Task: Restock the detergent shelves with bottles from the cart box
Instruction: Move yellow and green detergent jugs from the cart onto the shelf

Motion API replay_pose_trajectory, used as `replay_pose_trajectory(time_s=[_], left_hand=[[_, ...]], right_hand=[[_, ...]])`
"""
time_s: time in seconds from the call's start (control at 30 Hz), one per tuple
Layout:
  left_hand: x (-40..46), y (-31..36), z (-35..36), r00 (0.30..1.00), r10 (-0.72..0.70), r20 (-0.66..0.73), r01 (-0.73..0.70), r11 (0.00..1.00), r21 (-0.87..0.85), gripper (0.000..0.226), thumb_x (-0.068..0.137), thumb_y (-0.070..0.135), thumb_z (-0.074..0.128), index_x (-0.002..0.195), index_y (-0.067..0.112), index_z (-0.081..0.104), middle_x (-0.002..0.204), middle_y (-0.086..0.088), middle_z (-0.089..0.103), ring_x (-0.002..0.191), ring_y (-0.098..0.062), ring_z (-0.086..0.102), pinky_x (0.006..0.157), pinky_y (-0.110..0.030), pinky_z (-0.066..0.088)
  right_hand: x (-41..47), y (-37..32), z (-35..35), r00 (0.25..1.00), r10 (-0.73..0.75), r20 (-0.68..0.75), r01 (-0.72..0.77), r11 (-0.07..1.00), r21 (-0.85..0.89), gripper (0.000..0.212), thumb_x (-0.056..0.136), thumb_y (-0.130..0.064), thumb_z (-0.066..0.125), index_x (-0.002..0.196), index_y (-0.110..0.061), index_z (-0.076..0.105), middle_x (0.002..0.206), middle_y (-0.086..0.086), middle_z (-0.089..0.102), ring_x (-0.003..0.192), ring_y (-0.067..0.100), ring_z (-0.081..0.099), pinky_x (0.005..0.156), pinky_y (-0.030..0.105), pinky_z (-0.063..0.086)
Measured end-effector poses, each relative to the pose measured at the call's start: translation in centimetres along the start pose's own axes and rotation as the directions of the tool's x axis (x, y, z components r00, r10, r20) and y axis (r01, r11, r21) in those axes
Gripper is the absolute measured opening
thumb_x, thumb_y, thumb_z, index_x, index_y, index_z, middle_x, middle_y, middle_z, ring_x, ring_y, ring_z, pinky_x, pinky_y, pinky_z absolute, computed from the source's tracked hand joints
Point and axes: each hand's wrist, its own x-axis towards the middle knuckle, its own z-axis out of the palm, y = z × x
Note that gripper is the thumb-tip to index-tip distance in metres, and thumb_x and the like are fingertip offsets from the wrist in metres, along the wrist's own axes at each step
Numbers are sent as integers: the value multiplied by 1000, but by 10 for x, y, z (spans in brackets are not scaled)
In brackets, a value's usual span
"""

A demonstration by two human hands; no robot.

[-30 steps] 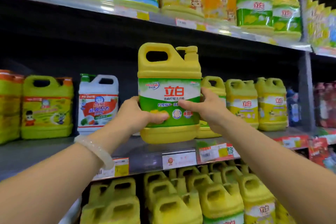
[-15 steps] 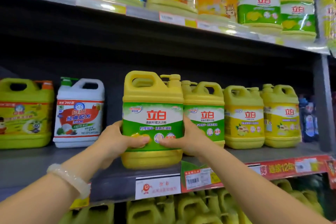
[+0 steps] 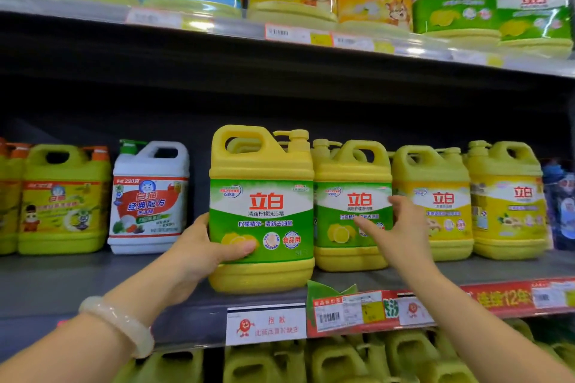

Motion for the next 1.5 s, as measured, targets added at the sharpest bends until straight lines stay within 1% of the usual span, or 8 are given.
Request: replay_pose_trajectory(time_s=[0.17,0.33,0.47,0.63,0.77,0.9,1.23,1.5], left_hand=[[1,0,11,1000,30,-8,-30,999,23,90,44,18,83,126,13,48,110,-6,69,101,-25,66,93,-45,51],[4,-3,13,999,34,-28,-33,999,18,100,37,23,88,128,14,47,109,-6,69,100,-25,66,92,-42,51],[6,-4,9,999,30,-23,-29,999,35,133,5,45,94,127,18,49,109,-3,70,101,-24,67,93,-45,52],[4,-2,11,1000,25,9,-25,999,36,125,9,44,94,123,20,49,109,-3,70,102,-24,66,95,-45,50],[2,-1,12,1000,15,17,-15,1000,13,107,24,35,95,121,21,51,109,-4,70,102,-25,65,97,-46,49],[3,-2,12,1000,15,22,-15,1000,4,116,20,37,95,125,20,49,110,-4,69,103,-25,65,96,-45,49],[4,0,9,999,-1,46,2,1000,-22,133,5,39,96,128,19,49,109,-4,71,103,-26,66,97,-46,48],[3,1,9,999,-15,42,16,999,-30,133,6,38,96,129,19,48,111,-6,70,104,-27,66,97,-46,48]], right_hand=[[23,23,-7,948,175,265,-212,970,119,105,66,-30,84,146,-5,21,145,12,39,132,28,38,105,41,35],[31,30,5,881,176,440,-337,886,319,59,70,-15,81,119,-11,47,97,-2,61,82,7,56,62,20,43],[38,37,12,840,146,522,-390,831,396,56,61,-18,85,111,-17,59,105,4,70,96,18,64,78,31,50],[40,36,19,895,124,428,-309,864,397,38,66,-10,84,86,-24,54,93,1,67,87,16,62,84,36,49],[48,41,25,872,165,460,-343,876,337,64,63,-20,87,112,-15,47,107,3,63,99,20,60,89,36,49],[56,47,25,838,192,512,-376,882,285,88,58,-27,89,128,-12,39,119,6,60,108,22,58,95,39,48],[60,49,27,844,186,504,-351,901,256,85,67,-25,84,132,-9,32,120,4,54,105,19,50,90,32,42],[61,52,31,860,205,468,-351,903,249,90,61,-29,88,131,-11,34,123,7,57,111,24,55,101,43,45]])
